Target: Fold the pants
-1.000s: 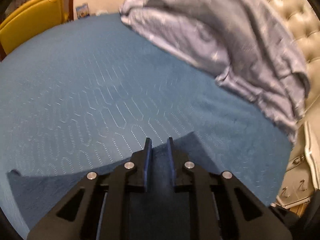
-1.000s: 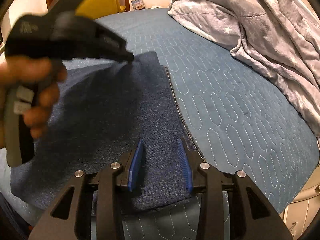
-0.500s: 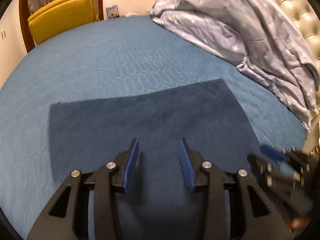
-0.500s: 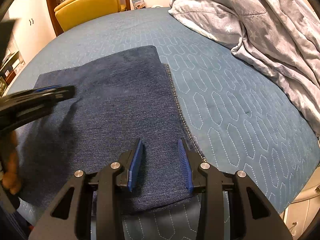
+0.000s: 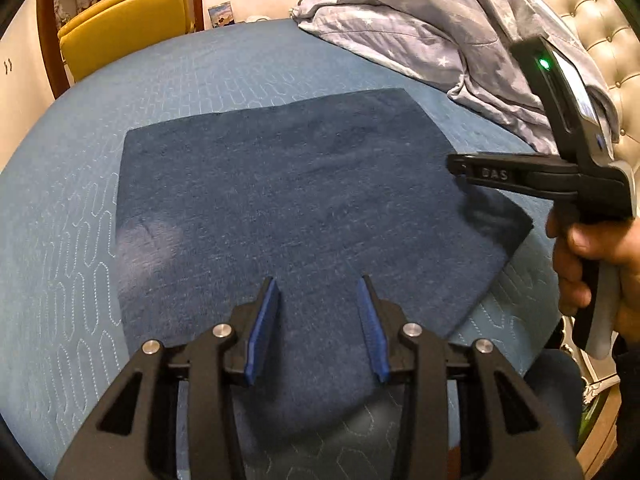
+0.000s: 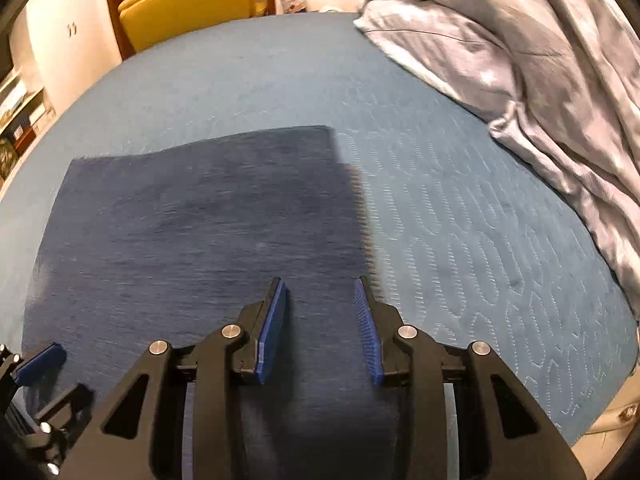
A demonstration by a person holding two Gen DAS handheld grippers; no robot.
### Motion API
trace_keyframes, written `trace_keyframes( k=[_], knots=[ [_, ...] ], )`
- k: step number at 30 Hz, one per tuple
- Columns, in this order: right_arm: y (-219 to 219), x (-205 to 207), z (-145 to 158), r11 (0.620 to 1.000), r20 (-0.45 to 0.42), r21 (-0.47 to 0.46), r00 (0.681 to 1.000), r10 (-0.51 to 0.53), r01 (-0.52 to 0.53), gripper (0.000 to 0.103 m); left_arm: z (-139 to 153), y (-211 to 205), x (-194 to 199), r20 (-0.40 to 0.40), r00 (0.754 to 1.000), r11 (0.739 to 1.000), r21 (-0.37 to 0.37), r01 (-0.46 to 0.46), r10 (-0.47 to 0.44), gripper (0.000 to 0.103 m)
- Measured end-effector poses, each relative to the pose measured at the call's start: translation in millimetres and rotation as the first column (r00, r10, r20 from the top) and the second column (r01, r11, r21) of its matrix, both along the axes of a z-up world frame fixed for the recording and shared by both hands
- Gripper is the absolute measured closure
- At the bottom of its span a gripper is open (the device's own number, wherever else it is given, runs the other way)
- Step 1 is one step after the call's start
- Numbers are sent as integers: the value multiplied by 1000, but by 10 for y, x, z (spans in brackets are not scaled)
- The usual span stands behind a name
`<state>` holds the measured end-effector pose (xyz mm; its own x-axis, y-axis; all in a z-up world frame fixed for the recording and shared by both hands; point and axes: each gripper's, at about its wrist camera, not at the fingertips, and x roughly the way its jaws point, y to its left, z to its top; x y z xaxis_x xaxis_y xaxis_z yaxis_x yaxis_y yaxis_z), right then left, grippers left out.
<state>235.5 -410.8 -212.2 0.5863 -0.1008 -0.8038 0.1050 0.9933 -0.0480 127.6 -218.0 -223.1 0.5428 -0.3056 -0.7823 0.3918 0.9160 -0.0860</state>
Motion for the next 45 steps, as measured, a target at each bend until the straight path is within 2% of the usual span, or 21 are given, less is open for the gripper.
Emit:
trace_keyframes(
  k=[3, 4, 6, 8, 10, 13, 17, 19, 24, 27, 30, 33, 37, 45],
  knots=[
    [-82, -138, 65, 998, -6, -19, 998, -67, 67, 62, 126, 36, -9, -5, 999, 999, 3, -38, 38, 60],
    [-69, -198, 103, 997, 0, -21, 997, -76, 76, 61, 161, 49, -9, -6, 999, 999, 5, -50, 50, 53],
    [37, -350, 187, 998, 21, -39, 999, -51, 51, 58, 226, 102, -11, -17, 996, 996, 4, -90, 90, 39],
    [150, -472, 241, 998, 25, -39, 998, -49, 50, 52, 302, 156, -30, -11, 994, 994, -2, -106, 106, 38],
    [236, -552, 295, 999, 30, -19, 998, -47, 48, 50, 371, 225, -63, -7, 993, 993, -3, -119, 119, 25],
    [406, -704, 357, 999, 38, -21, 998, -44, 44, 42, 431, 359, -76, -7, 989, 989, -19, -147, 147, 22],
    [578, -723, 332, 1000, 40, 0, 999, 1, -1, 41, 388, 545, -90, -36, 982, 982, -12, -187, 186, 18],
    [664, -710, 278, 1000, 33, -5, 999, 20, -20, 41, 357, 601, -109, -51, 981, 983, 7, -186, 186, 7],
    [727, -618, -52, 998, -46, -64, 999, 6, -9, 40, 347, 733, -187, -40, 975, 976, 33, -216, 217, 2],
    [719, -658, -96, 997, -40, -75, 999, 5, -8, 38, 394, 755, -222, -29, 978, 978, 35, -205, 206, 2],
    [754, -775, 72, 998, -20, -59, 1000, 3, -5, 37, 523, 723, -270, -4, 979, 978, 46, -205, 205, 2],
    [777, -912, 271, 998, 11, -56, 1000, -4, 4, 31, 640, 715, -309, -4, 980, 980, 17, -198, 198, 2],
    [850, -1127, 537, 999, 49, -52, 999, -11, 13, 24, 773, 685, -347, -4, 982, 981, 21, -190, 190, 2],
    [936, -1302, 781, 999, 85, -46, 996, -5, 9, 23, 917, 722, -383, 4, 979, 979, 7, -202, 202, 2]
  ],
)
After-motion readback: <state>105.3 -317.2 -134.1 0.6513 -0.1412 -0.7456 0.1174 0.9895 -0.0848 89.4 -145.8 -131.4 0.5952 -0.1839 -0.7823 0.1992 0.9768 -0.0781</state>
